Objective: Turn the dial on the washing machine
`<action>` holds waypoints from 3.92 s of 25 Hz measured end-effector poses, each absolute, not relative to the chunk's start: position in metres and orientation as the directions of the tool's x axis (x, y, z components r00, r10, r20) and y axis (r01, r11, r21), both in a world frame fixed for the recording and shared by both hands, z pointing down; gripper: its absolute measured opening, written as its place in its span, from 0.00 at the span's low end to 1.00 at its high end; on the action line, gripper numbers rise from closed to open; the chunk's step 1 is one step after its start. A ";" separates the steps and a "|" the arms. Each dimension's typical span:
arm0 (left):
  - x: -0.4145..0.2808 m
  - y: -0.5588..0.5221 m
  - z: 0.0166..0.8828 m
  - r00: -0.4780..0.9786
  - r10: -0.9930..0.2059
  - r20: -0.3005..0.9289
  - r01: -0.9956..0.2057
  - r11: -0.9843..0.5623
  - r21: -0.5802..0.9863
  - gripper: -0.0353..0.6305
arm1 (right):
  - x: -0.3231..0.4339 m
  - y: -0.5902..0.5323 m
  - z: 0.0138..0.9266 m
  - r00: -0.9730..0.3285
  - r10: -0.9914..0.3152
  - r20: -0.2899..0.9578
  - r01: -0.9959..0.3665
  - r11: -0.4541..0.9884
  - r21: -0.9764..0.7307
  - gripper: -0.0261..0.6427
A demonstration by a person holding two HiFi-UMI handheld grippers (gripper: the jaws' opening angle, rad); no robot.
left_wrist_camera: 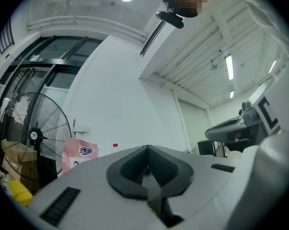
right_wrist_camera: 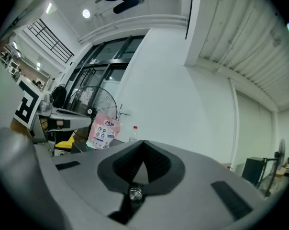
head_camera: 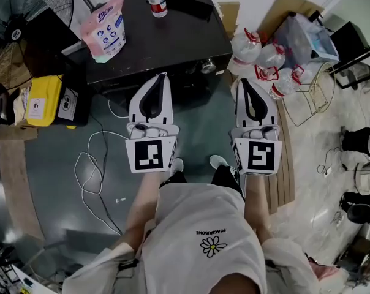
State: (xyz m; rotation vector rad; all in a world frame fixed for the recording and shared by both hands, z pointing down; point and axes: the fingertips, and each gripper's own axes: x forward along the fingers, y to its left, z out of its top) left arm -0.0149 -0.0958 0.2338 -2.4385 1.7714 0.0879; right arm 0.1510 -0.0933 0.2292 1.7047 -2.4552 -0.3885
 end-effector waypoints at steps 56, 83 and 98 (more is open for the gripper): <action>0.025 -0.203 0.468 0.210 -0.977 -0.033 -0.975 -0.207 -0.082 0.05 | 0.168 -0.213 0.466 -0.513 -0.858 0.018 -0.842 0.507 0.185 0.04; 0.089 -0.244 0.513 0.358 -0.931 0.067 -0.925 -0.363 -0.111 0.05 | 0.209 -0.221 0.502 -0.506 -0.858 0.093 -0.843 0.514 0.156 0.04; 0.089 -0.244 0.527 0.380 -0.919 0.103 -0.911 -0.391 -0.131 0.05 | 0.207 -0.218 0.511 -0.498 -0.861 0.101 -0.852 0.508 0.130 0.04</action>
